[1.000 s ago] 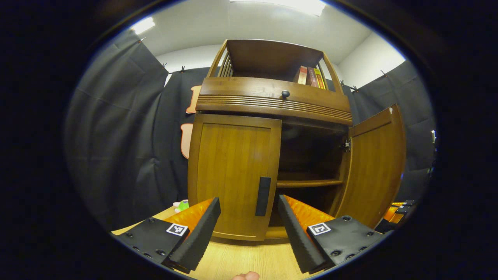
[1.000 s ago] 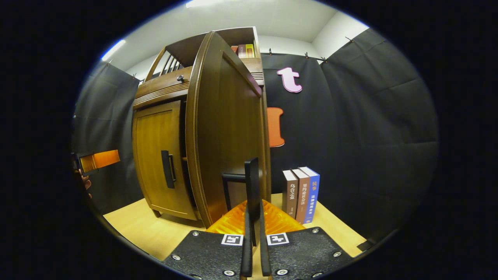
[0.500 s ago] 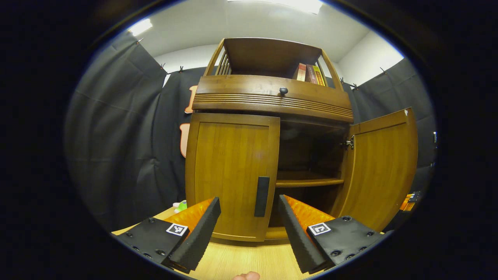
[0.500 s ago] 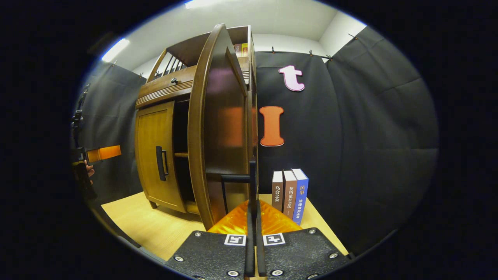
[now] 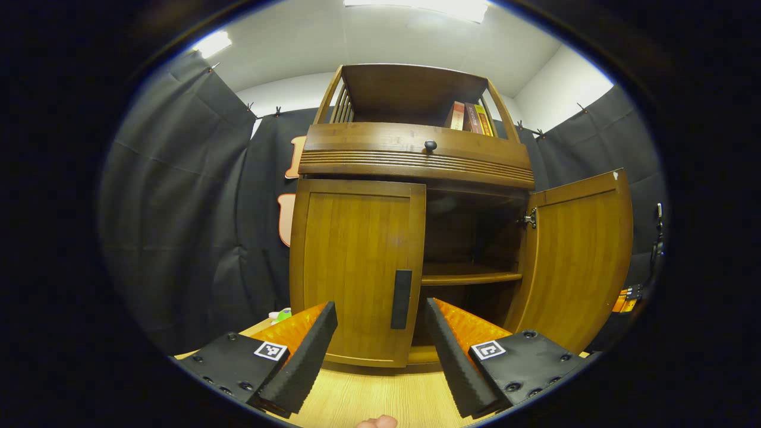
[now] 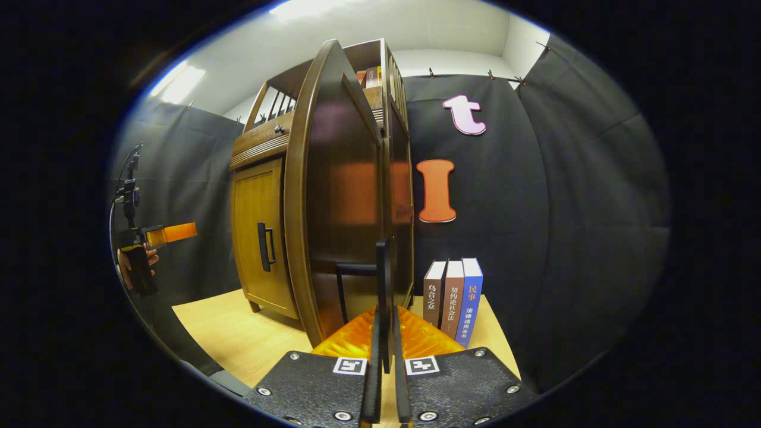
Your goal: Open the right door of the double-door shoe cabinet with the right hand, and open the left door with the left hand.
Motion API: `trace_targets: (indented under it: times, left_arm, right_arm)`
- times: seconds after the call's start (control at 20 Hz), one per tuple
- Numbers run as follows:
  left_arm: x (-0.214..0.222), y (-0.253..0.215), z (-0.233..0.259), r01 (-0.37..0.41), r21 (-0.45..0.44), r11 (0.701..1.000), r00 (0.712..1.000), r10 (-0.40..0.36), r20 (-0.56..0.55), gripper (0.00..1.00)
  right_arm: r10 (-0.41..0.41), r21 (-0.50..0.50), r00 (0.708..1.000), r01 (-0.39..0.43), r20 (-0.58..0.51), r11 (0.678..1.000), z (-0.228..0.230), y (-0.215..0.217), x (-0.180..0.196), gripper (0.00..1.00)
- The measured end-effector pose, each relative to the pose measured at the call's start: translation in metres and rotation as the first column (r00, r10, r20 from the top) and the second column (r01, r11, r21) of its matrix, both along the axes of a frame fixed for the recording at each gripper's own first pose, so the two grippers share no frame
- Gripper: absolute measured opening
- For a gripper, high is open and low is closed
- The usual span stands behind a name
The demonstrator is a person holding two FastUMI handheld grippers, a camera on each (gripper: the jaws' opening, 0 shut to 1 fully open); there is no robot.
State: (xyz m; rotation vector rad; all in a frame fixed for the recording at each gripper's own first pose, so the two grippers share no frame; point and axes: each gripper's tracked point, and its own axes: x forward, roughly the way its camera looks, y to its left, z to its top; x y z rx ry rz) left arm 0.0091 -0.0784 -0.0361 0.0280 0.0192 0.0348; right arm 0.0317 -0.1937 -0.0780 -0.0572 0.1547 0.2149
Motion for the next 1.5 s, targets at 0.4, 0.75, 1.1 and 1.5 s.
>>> trace_targets:
  times: [0.4,0.75,1.1,1.5]
  left_arm:
    - [0.007,-0.011,-0.016,0.023,-0.023,0.999,0.999,-0.024,-0.041,0.94]
    - [0.050,-0.014,-0.012,0.073,-0.002,0.997,0.996,-0.073,-0.053,0.95]
    - [0.099,-0.018,-0.025,0.116,0.028,0.993,0.993,-0.116,-0.033,0.95]
    - [0.182,-0.036,-0.059,0.161,0.072,0.984,0.987,-0.159,-0.027,0.95]
  right_arm:
    - [-0.220,0.049,0.975,0.218,0.031,0.975,0.035,0.007,-0.067,0.09]
    - [-0.169,0.063,0.985,0.166,0.039,0.984,0.031,0.107,-0.074,0.44]
    - [-0.177,0.045,0.984,0.177,-0.017,0.983,0.012,0.114,-0.078,0.98]
    - [-0.143,0.114,0.989,0.145,-0.026,0.983,0.020,0.119,-0.093,0.87]
